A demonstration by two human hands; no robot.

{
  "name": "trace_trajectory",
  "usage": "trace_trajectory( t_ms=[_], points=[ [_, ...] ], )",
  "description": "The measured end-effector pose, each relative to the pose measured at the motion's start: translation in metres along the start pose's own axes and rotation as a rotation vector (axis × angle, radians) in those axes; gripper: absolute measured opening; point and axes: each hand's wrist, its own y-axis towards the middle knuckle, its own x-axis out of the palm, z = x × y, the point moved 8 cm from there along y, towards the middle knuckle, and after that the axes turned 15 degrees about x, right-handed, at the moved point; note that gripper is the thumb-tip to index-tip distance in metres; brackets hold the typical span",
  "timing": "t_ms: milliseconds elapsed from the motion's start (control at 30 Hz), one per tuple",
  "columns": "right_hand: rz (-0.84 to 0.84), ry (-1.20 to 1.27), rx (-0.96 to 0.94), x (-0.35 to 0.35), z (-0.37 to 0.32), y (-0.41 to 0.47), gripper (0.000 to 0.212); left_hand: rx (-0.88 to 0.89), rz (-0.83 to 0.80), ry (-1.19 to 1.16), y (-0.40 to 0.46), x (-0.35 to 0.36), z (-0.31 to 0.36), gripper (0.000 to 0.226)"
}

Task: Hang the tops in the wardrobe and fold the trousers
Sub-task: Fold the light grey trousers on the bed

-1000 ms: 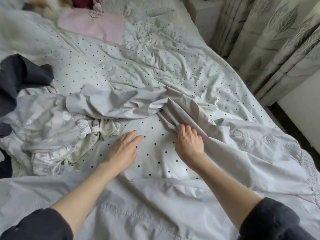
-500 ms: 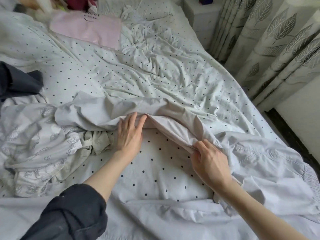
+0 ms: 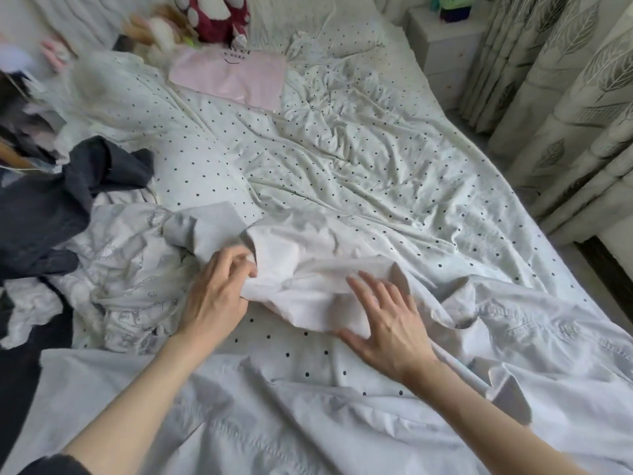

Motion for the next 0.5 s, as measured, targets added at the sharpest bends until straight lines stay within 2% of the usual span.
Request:
trace_trajectory(
  t_ms=[100,233,300,333,367,433,500],
  points=[
    [-0.128,-0.028,-0.133,0.016,-0.044,-0.004,0.076,0.110,-0.162,-0.077,-0.037,0.004,0.017,0.033],
    [-0.463,-0.076,-0.245,0.061,-0.081,-0.028,0.086,0.006,-0.656,-0.196,-0.108,0.037,0.021,0.034],
    [-0.397,-0.109,-0.226,0.066,-0.083,-0.030,0.074,-0.138,-0.814,-0.352,-0.125,0.048,0.019,0.026],
    [-0.336,-0.118,-0.199,0.065,-0.087,-0.028,0.060,-0.225,-0.782,-0.439,-0.126,0.046,0.013,0.023],
    [-0.246,-0.103,-0.156,0.062,-0.091,-0.022,0.047,-0.293,-0.660,-0.491,-0.122,0.039,0.002,0.021],
    [-0.082,-0.046,-0.105,0.049,-0.098,-0.009,0.037,-0.371,-0.274,-0.417,-0.108,0.016,-0.029,0.021],
    [0.028,-0.011,-0.106,0.033,-0.114,-0.001,0.032,-0.551,-0.020,-0.289,-0.110,-0.003,-0.071,0.022]
  ],
)
